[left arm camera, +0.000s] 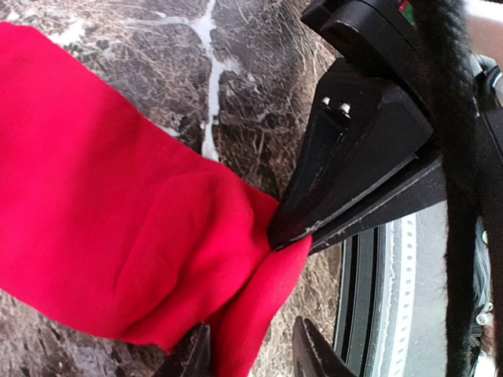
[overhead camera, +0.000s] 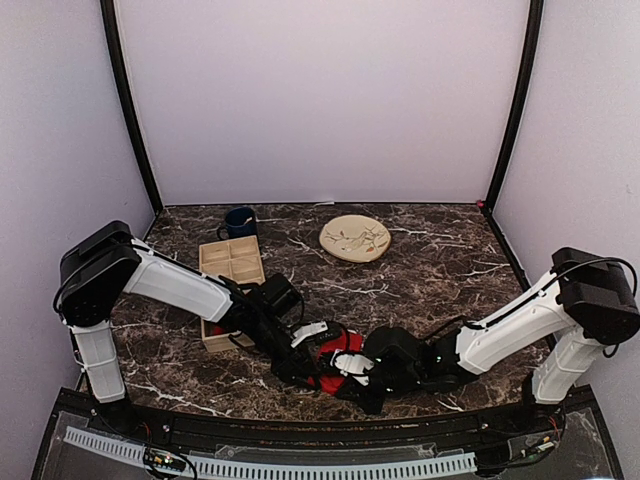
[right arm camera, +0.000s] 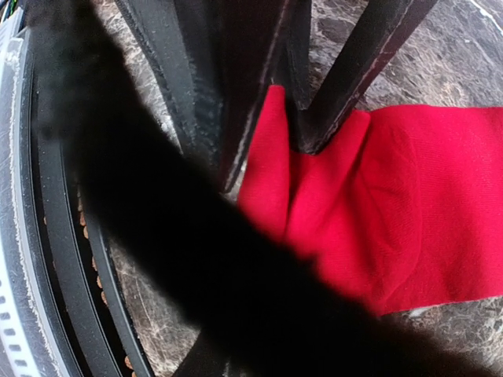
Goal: Roll the socks
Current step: Roll the sock at the center of the board.
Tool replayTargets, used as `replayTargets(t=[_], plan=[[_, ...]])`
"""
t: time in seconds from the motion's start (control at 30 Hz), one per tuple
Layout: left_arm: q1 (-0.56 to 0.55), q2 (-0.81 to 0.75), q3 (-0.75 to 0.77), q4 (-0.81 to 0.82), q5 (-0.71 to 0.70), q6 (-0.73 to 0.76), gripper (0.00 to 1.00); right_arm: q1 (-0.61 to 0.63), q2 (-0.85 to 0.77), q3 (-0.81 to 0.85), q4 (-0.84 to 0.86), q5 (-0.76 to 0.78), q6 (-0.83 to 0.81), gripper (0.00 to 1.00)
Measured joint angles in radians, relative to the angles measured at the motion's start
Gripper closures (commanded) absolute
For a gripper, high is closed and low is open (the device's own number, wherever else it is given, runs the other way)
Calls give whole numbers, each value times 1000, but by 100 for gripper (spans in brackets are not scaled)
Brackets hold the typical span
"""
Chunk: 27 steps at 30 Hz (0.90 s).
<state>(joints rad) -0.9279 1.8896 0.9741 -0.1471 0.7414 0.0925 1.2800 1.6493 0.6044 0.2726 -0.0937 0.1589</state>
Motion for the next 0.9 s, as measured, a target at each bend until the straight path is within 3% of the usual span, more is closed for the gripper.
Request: replayTargets(t=[0.5, 0.9], plan=[[45, -3, -22, 46, 13, -66, 70, -22, -10, -23, 23, 16, 45, 100], [89, -35, -69, 95, 2, -120, 66, -40, -11, -23, 18, 0, 65, 100]])
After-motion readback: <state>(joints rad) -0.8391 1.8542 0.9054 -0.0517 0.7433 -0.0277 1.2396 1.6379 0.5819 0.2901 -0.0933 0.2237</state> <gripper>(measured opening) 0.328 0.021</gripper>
